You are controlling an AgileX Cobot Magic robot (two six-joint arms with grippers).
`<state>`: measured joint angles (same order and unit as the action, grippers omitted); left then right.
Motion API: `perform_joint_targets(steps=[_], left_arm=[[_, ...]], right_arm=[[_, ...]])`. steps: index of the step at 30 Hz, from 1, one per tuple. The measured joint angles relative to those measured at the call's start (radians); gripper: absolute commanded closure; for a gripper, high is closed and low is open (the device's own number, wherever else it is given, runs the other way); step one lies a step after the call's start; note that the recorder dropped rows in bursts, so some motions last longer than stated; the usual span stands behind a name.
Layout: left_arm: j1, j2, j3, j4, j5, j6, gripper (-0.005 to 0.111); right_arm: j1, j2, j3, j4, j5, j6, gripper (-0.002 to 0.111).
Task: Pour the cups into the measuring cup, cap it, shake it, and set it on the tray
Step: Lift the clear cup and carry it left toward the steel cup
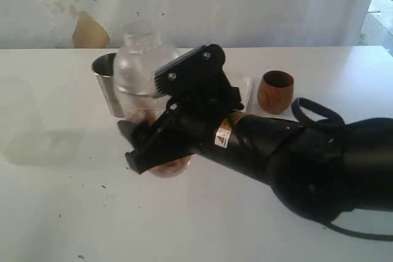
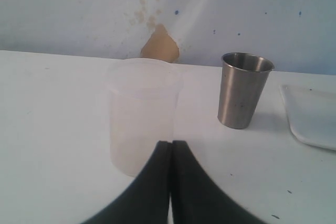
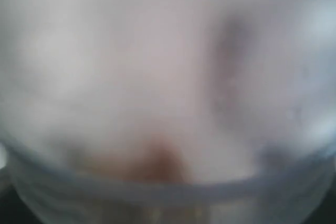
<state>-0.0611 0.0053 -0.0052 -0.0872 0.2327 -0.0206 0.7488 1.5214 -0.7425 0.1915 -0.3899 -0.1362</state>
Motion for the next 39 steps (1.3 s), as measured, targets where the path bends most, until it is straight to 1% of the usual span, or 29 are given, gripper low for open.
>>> perform_joint_targets(steps=[1, 3, 5, 7, 9, 11, 13, 15, 17, 19, 22, 23, 29, 31, 35, 39], left_arm=[[0.000, 0.000, 0.000, 0.000, 0.000, 0.000, 0.107], [0.000, 0.000, 0.000, 0.000, 0.000, 0.000, 0.107], [0.000, 0.000, 0.000, 0.000, 0.000, 0.000, 0.107], [0.000, 0.000, 0.000, 0.000, 0.000, 0.000, 0.107], [0.000, 0.000, 0.000, 0.000, 0.000, 0.000, 0.107], [0.000, 0.000, 0.000, 0.000, 0.000, 0.000, 0.107], [0.000, 0.000, 0.000, 0.000, 0.000, 0.000, 0.107], [0.000, 0.000, 0.000, 0.000, 0.000, 0.000, 0.107], [0.000, 0.000, 0.000, 0.000, 0.000, 0.000, 0.107], [0.000, 0.000, 0.000, 0.000, 0.000, 0.000, 0.107], [0.000, 0.000, 0.000, 0.000, 0.000, 0.000, 0.107], [0.000, 0.000, 0.000, 0.000, 0.000, 0.000, 0.107], [0.000, 0.000, 0.000, 0.000, 0.000, 0.000, 0.107], [0.000, 0.000, 0.000, 0.000, 0.000, 0.000, 0.107], [0.000, 0.000, 0.000, 0.000, 0.000, 0.000, 0.107], [0.000, 0.000, 0.000, 0.000, 0.000, 0.000, 0.107]], right_arm=[[-0.007, 0.010, -0.007, 0.043, 0.004, 0.000, 0.108], [-0.011, 0.019, -0.027, -0.006, 0.028, 0.015, 0.108], [0.007, 0.029, -0.049, -0.043, 0.040, 0.022, 0.108], [0.027, 0.055, -0.080, -0.006, 0.030, 0.045, 0.108], [0.037, 0.075, -0.112, -0.019, 0.032, 0.073, 0.108], [0.052, 0.092, -0.148, -0.053, 0.048, 0.042, 0.108], [0.062, 0.105, -0.176, 0.040, 0.039, -0.013, 0.108], [0.063, 0.119, -0.190, 0.124, 0.025, -0.021, 0.108], [0.062, 0.126, -0.205, 0.089, 0.035, -0.029, 0.108], [0.080, 0.132, -0.223, 0.067, 0.052, -0.066, 0.108], [0.102, 0.158, -0.250, 0.147, 0.045, -0.080, 0.108], [0.105, 0.167, -0.260, 0.146, 0.045, -0.089, 0.108], [0.105, 0.272, -0.434, 0.131, 0.142, -0.145, 0.108], [0.100, 0.311, -0.503, 0.134, 0.183, -0.191, 0.108], [0.087, 0.388, -0.636, 0.141, 0.262, -0.344, 0.108], [0.086, 0.445, -0.692, 0.141, 0.226, -0.518, 0.108]])
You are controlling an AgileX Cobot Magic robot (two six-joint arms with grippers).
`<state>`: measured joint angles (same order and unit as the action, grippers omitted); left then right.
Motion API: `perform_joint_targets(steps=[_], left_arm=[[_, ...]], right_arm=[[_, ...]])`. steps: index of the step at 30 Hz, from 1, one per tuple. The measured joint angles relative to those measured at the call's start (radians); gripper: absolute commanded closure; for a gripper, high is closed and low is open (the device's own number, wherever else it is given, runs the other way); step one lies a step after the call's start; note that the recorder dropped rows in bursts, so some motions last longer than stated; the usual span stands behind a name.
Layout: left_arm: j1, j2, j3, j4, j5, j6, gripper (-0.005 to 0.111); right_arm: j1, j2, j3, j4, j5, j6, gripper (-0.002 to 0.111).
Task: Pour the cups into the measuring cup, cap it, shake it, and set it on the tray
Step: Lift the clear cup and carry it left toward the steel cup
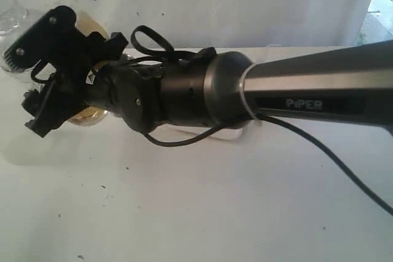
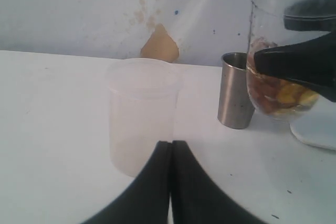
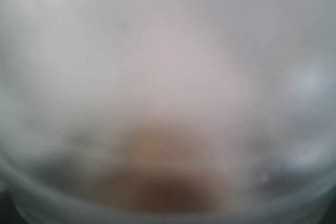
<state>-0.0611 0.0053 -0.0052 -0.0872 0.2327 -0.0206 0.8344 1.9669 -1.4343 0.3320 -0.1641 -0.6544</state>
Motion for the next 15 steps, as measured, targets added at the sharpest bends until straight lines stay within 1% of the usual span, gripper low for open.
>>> perform_joint_targets(steps=[2, 4, 6, 9, 12, 15], left_arm=[[0.000, 0.000, 0.000, 0.000, 0.000, 0.000, 0.107], [0.000, 0.000, 0.000, 0.000, 0.000, 0.000, 0.107], [0.000, 0.000, 0.000, 0.000, 0.000, 0.000, 0.107], [0.000, 0.000, 0.000, 0.000, 0.000, 0.000, 0.107], [0.000, 0.000, 0.000, 0.000, 0.000, 0.000, 0.107], [0.000, 0.000, 0.000, 0.000, 0.000, 0.000, 0.107]], right_arm=[[0.000, 0.021, -0.008, 0.010, -0.053, -0.090, 0.108], [0.000, 0.037, -0.015, 0.096, -0.097, -0.140, 0.108], [-0.002, 0.054, -0.032, 0.260, -0.111, -0.218, 0.108], [-0.006, 0.082, -0.069, 0.500, -0.125, -0.392, 0.108], [-0.010, 0.109, -0.116, 0.779, -0.134, -0.610, 0.108], [-0.010, 0.126, -0.172, 1.010, -0.157, -0.839, 0.108]])
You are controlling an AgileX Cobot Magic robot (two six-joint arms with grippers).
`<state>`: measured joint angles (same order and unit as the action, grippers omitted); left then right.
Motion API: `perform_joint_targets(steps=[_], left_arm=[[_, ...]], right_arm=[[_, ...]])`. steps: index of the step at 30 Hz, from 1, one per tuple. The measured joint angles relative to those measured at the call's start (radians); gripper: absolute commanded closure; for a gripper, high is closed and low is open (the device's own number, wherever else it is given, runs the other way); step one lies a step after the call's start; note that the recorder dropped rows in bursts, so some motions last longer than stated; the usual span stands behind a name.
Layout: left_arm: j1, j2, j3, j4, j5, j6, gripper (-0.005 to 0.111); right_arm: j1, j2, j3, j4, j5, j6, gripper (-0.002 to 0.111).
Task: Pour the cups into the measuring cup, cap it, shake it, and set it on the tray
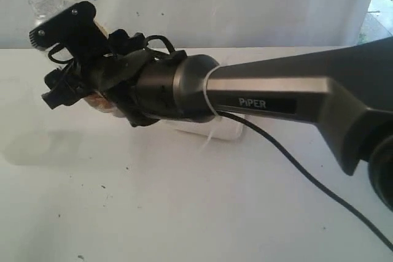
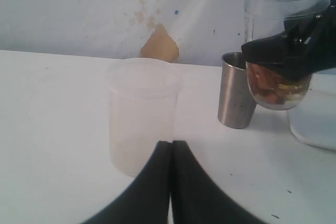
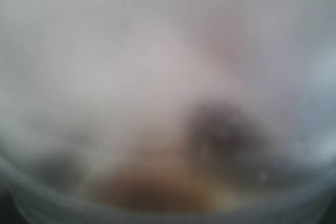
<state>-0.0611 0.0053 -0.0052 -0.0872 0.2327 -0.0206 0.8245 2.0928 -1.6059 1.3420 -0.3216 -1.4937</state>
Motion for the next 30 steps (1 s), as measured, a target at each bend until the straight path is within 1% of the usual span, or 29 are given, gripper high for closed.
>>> perform_joint_targets(steps=[3, 5, 6, 10, 15, 23, 27, 30], left_arm=[[0.000, 0.000, 0.000, 0.000, 0.000, 0.000, 0.107], [0.000, 0.000, 0.000, 0.000, 0.000, 0.000, 0.107], [0.000, 0.000, 0.000, 0.000, 0.000, 0.000, 0.107], [0.000, 0.000, 0.000, 0.000, 0.000, 0.000, 0.107], [0.000, 0.000, 0.000, 0.000, 0.000, 0.000, 0.107], [0.000, 0.000, 0.000, 0.000, 0.000, 0.000, 0.107], [0.000, 0.000, 0.000, 0.000, 0.000, 0.000, 0.107], [0.000, 0.000, 0.000, 0.000, 0.000, 0.000, 0.107]], right_arm=[[0.000, 0.014, -0.060, 0.207, -0.063, -0.237, 0.108], [0.000, 0.016, -0.086, 0.299, -0.103, -0.361, 0.108], [0.000, 0.018, -0.096, 0.339, -0.119, -0.416, 0.108], [-0.001, 0.041, -0.126, 0.408, -0.157, -0.536, 0.108], [0.002, 0.089, -0.175, 0.424, -0.174, -0.607, 0.108], [0.013, 0.117, -0.255, 0.432, -0.168, -0.623, 0.108], [0.017, 0.117, -0.264, 0.432, -0.149, -0.623, 0.108], [0.024, 0.117, -0.269, 0.432, -0.099, -0.618, 0.108]])
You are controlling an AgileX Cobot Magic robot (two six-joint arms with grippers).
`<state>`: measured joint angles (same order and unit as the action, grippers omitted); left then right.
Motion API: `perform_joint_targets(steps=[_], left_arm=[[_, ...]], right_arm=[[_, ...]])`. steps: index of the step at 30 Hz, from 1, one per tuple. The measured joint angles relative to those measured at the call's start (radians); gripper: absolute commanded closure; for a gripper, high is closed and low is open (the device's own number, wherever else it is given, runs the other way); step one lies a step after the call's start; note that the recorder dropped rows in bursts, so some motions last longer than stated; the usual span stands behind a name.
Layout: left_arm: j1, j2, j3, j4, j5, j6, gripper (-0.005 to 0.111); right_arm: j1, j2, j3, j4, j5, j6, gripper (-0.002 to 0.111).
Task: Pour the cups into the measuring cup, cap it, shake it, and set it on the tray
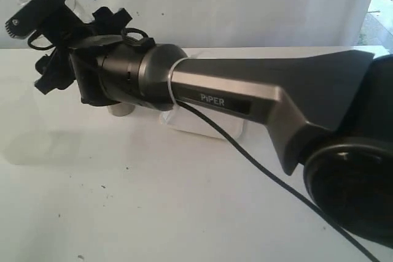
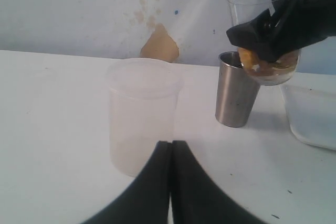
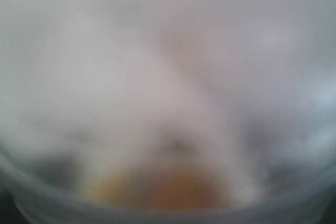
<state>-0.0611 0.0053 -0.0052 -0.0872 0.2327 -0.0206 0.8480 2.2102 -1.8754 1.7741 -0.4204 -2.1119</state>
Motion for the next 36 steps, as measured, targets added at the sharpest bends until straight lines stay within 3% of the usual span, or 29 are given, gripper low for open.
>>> perform_joint_targets(steps=[8, 18, 30, 36], left_arm=[[0.000, 0.000, 0.000, 0.000, 0.000, 0.000, 0.107], [0.000, 0.000, 0.000, 0.000, 0.000, 0.000, 0.107], [0.000, 0.000, 0.000, 0.000, 0.000, 0.000, 0.107], [0.000, 0.000, 0.000, 0.000, 0.000, 0.000, 0.107]], right_arm=[[0.022, 0.000, -0.061, -0.002, 0.156, 0.019, 0.108], [0.033, 0.000, -0.117, -0.162, -0.223, -0.006, 0.108], [0.044, 0.143, -0.126, -0.334, -0.318, -0.006, 0.108], [0.044, 0.142, -0.126, -0.290, -0.223, -0.006, 0.108]])
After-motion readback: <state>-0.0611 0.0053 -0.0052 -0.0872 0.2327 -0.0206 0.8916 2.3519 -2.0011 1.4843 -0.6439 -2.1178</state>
